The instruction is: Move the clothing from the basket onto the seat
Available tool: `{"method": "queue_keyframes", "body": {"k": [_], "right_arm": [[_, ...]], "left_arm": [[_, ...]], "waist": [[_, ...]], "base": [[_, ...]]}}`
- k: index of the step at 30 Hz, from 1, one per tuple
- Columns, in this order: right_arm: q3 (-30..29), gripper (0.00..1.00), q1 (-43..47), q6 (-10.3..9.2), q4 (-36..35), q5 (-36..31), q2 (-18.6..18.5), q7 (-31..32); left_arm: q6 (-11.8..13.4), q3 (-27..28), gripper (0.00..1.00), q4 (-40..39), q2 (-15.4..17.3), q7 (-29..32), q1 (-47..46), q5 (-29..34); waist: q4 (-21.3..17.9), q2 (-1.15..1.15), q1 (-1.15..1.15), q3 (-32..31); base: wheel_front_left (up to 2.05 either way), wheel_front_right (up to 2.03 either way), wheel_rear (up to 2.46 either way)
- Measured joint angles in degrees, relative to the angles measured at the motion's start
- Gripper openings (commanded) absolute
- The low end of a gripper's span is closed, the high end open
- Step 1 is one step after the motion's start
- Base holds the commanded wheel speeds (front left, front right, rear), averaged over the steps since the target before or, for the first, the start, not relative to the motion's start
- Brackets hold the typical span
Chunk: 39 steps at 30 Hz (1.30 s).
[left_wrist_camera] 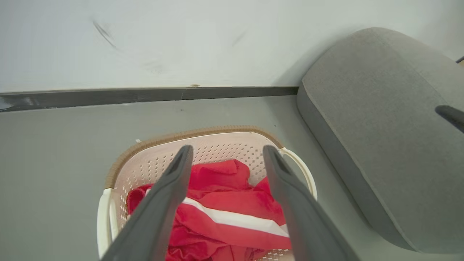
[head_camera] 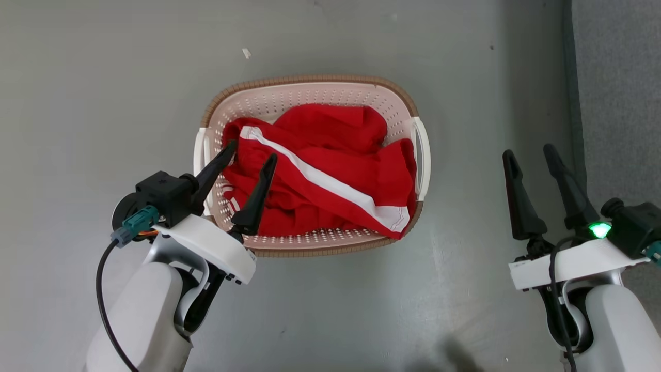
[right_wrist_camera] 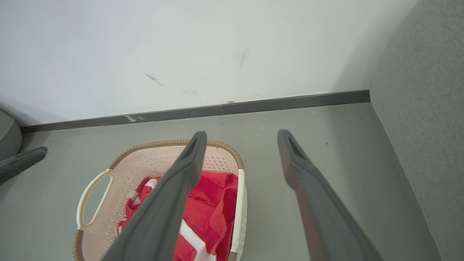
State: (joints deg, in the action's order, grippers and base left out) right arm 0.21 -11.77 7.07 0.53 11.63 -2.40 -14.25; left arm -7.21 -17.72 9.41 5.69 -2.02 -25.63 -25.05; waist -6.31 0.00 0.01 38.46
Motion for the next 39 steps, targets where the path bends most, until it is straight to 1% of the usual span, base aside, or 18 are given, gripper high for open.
{"method": "queue_keyframes", "body": {"k": [17, 21, 28, 39], "right_arm": [[0.2, 1.0, -3.6, 0.0, -4.4, 2.3, 0.0, -0.2], [0.3, 1.0, -4.0, 0.0, -5.3, 3.0, 0.0, -0.2], [1.1, 1.0, -5.3, 0.0, -5.3, 4.0, 0.0, -0.2], [1.5, 1.0, -5.8, 0.0, -5.0, 4.0, 0.0, -0.4]], "left_arm": [[1.1, -0.5, 1.0, -1.5, -0.3, 3.5, -4.8, 0.7], [2.8, -0.6, 1.0, -1.5, 0.1, 4.6, -5.7, 2.6], [4.6, -1.7, 1.0, -0.9, 1.6, 7.3, -7.5, 6.4], [6.1, -5.5, 1.0, 2.9, 1.4, 12.2, -10.3, 10.6]], "waist": [[-2.6, 0.0, 0.0, 6.9], [-3.2, 0.0, 0.0, 8.5], [-4.0, 0.0, 0.0, 10.1], [-4.2, 0.0, -0.01, 10.1]], "base": [[0.0, 0.0, 0.0], [0.0, 0.0, 0.0], [0.0, 0.0, 0.0], [0.0, 0.0, 0.0]]}}
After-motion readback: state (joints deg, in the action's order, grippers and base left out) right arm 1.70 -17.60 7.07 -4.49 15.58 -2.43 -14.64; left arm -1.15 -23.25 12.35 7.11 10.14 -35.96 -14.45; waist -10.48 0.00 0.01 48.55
